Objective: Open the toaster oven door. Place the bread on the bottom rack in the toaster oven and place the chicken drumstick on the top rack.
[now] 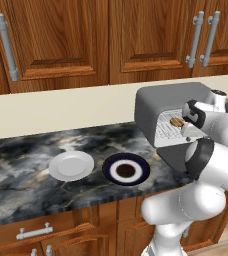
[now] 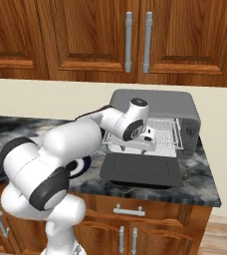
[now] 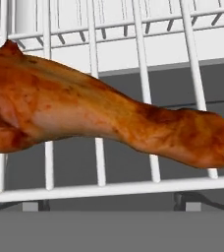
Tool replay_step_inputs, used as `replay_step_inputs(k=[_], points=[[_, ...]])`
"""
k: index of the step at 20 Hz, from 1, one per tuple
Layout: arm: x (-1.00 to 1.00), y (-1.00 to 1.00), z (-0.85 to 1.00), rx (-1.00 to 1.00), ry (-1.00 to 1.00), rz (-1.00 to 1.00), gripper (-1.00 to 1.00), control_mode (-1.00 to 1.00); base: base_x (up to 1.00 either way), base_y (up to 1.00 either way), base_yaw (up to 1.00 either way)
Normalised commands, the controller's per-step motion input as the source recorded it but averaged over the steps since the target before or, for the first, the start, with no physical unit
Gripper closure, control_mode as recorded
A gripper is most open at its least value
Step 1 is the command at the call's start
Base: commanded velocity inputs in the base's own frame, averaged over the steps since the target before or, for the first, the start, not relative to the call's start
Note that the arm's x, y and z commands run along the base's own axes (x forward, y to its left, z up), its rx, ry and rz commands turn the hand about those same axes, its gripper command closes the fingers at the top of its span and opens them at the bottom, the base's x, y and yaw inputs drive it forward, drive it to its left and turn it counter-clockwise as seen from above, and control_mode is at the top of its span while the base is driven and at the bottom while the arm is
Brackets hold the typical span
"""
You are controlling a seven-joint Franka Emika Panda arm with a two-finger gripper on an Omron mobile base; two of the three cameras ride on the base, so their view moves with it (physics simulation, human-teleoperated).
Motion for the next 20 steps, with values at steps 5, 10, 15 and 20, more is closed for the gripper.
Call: replay_step_inputs(k=[5,10,15,20], points=[[0.20,-0.10,0.00,0.04,-0.04,0.00,-1.00,-1.00,0.00,0.00,0.00],[0.32,0.00,0.01,0.07,-0.02,0.00,-1.00,-1.00,0.00,0.00,0.00],[0.41,0.00,0.00,0.06,0.00,0.00,-1.00,-1.00,0.00,0.00,0.00],[0.44,0.00,0.00,0.03,0.00,0.00,-1.00,-1.00,0.00,0.00,0.00]])
